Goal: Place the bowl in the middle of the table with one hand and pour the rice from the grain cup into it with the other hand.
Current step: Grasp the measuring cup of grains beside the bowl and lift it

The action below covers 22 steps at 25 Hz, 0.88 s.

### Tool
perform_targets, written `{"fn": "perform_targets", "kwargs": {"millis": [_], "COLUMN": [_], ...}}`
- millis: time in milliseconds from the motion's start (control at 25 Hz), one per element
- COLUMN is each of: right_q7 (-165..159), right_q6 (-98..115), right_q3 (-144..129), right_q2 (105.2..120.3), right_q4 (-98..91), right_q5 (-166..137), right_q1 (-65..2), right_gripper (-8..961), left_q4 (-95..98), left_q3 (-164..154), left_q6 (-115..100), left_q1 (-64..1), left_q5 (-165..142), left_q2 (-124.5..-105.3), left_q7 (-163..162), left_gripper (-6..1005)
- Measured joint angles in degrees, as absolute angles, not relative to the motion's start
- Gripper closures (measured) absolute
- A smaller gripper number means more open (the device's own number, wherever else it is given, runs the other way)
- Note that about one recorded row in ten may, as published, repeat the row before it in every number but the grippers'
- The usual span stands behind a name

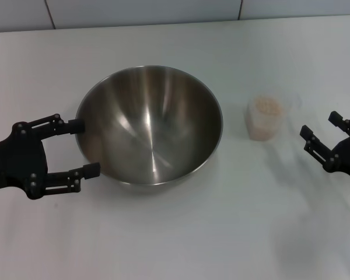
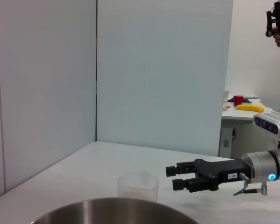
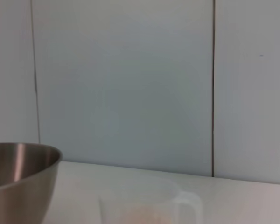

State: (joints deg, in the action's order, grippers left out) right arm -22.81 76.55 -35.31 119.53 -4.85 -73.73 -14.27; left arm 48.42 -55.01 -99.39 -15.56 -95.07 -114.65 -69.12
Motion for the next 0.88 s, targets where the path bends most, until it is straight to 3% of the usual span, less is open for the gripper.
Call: {"fn": "perform_targets", "kwargs": {"millis": [880], "right_q7": [-22.9], "right_q6": [72.1], "right_q3": [-32.2], "right_q2": [119.53], "right_q4": [-4.3], "right_q5": [-73.7], "right_q1": [-18.6], "right_gripper": [268], "left_q4": [48.4], "left_q3": [-55.4], "left_q6": [-99.3], "left_q1": [-15.9], "left_q5": [-95.2], "left_q2": [-114.7], "left_q7": [-69.1], "left_gripper": [155]}}
